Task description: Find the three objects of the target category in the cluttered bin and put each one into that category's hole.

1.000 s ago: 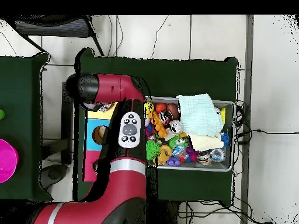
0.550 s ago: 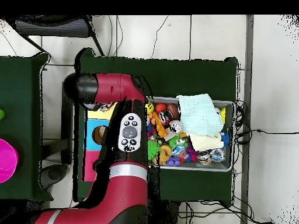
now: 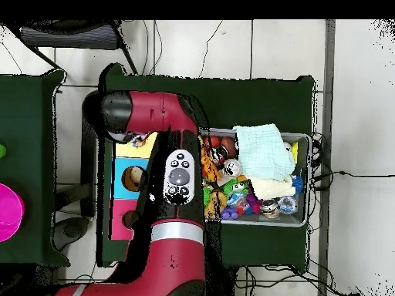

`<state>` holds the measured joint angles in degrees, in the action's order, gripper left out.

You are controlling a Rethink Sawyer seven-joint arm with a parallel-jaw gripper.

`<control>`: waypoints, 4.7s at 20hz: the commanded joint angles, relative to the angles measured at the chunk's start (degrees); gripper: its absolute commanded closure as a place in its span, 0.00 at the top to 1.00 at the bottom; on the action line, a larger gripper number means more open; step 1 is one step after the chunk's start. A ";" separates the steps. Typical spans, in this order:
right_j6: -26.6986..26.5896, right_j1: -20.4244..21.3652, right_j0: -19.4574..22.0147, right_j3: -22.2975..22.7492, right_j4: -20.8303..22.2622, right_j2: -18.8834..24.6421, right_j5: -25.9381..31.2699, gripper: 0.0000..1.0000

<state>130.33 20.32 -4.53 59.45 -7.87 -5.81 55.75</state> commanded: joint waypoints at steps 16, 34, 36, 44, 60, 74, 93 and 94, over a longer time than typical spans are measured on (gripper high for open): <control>3.94 9.60 2.83 10.75 -3.25 5.52 1.07 0.00; 4.75 4.78 2.21 11.87 -0.91 4.69 -3.77 0.00; 4.92 4.18 2.12 12.27 -0.69 4.60 -5.00 0.00; 4.77 2.54 2.07 12.56 -0.19 4.35 -7.49 0.00; 4.60 1.60 1.14 13.15 -0.31 3.85 -3.48 0.00; 3.73 9.38 1.71 21.15 -2.08 4.58 -2.46 0.00; 3.64 6.06 3.01 23.40 -3.73 8.19 -12.18 0.00; 3.69 6.00 2.88 23.29 -3.38 7.83 -12.01 0.00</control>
<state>130.33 29.00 -3.21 74.23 -10.23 -3.50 47.93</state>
